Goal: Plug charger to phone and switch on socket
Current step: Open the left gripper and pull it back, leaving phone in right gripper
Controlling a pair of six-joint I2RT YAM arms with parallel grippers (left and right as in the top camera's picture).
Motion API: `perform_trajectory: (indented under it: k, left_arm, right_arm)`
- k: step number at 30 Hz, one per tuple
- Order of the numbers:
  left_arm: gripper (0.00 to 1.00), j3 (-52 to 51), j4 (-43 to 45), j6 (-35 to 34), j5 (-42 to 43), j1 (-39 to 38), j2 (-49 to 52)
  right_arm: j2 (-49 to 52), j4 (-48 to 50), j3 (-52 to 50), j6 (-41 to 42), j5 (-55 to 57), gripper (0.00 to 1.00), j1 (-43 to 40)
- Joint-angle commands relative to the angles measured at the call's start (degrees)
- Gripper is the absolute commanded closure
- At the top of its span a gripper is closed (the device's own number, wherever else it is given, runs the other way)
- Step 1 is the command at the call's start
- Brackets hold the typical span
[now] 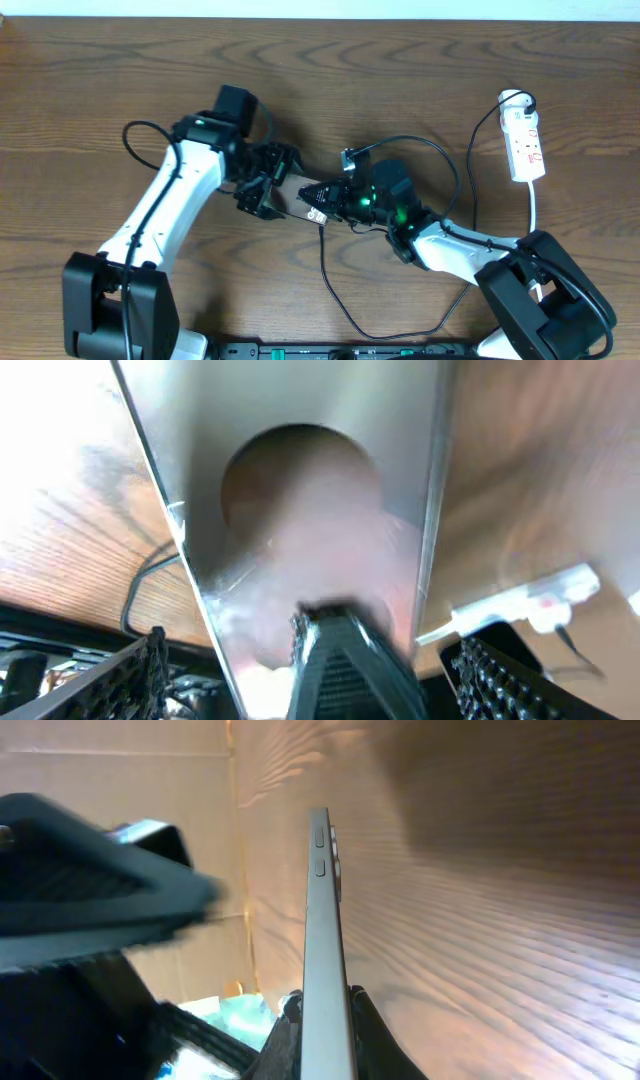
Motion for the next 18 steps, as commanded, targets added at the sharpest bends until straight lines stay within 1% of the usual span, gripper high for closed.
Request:
perform_trajectory:
  k: [1, 4, 6, 8, 12, 18]
  left_arm:
    - [0.12, 1.6, 0.9, 13.1, 8.3, 3.0, -1.3]
    - [0.12, 1.6, 4.3, 25.0, 16.2, 6.1, -1.3]
    - [0.09, 1.6, 4.8, 29.4, 19.9, 7.4, -1.3]
    - [0.08, 1.6, 4.8, 31.8, 22.3, 8.6, -1.2]
    - [0.08, 1.6, 5.3, 34.5, 24.1, 11.1, -1.2]
    - [0.08, 0.0, 11.7, 35.9, 27.9, 13.7, -1.2]
  right_arm:
    - [0.1, -1.2, 0.7, -1.8, -1.3, 0.99, -1.7]
    - [0.1, -2.4, 0.7, -1.8, -1.3, 0.99, -3.2]
    - [0.1, -2.4, 0.7, -1.7, -1.3, 0.99, -4.1]
    - [0.1, -2.4, 0.7, -1.2, -0.8, 0.99, -4.8]
    - [0.1, -2.1, 0.7, 3.8, 0.2, 0.99, -6.0]
    - [0.1, 0.6, 0.7, 7.9, 3.2, 0.99, -6.2]
